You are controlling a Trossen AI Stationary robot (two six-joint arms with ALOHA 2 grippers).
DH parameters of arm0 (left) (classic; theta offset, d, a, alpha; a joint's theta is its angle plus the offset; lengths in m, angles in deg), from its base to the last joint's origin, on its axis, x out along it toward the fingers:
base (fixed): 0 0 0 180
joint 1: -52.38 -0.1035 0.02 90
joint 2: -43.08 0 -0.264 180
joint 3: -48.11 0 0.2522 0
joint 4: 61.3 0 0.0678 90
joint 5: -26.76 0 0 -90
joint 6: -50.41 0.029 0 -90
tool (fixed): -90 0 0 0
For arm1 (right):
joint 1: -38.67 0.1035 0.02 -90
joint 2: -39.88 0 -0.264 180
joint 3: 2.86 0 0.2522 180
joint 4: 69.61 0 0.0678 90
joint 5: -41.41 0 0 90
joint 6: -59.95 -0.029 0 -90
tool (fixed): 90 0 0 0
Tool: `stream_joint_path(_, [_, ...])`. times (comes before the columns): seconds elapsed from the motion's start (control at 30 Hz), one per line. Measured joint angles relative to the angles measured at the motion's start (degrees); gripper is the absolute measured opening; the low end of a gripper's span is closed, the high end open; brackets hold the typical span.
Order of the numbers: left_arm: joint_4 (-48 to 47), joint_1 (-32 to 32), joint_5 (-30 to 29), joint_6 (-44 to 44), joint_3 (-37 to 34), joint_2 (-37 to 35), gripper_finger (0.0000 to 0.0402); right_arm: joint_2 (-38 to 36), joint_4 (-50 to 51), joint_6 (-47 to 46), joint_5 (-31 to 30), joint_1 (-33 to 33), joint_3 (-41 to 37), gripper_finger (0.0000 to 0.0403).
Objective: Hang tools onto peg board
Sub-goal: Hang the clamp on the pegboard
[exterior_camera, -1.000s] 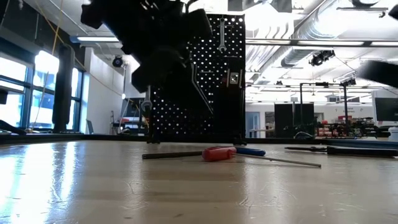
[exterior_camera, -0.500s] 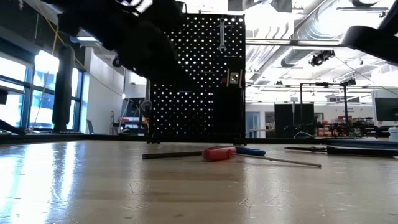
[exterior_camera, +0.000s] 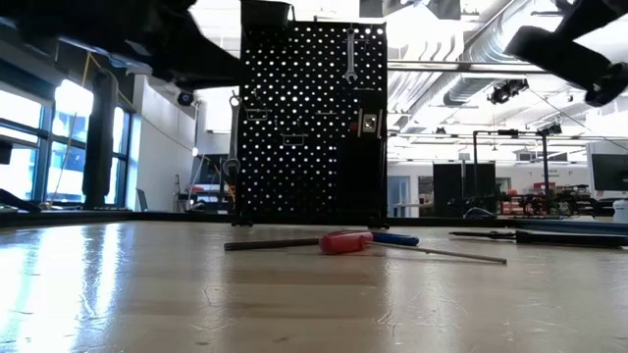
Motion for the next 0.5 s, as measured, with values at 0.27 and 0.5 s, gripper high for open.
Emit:
stream_joint_path(0.27, [2.1, 1.5, -2.8, -1.1, -6.8, -11.9, 0.0101, -1.5, -1.0, 3.3, -3.7, -1.1, 0.0, 0.0])
stream_joint_path(0.5, [9.0, 2.6, -2.5, -0.2, -11.3, -16.3, 0.0101, -4.4, -6.0, 10.9, -7.5, -3.3, 0.0, 0.0])
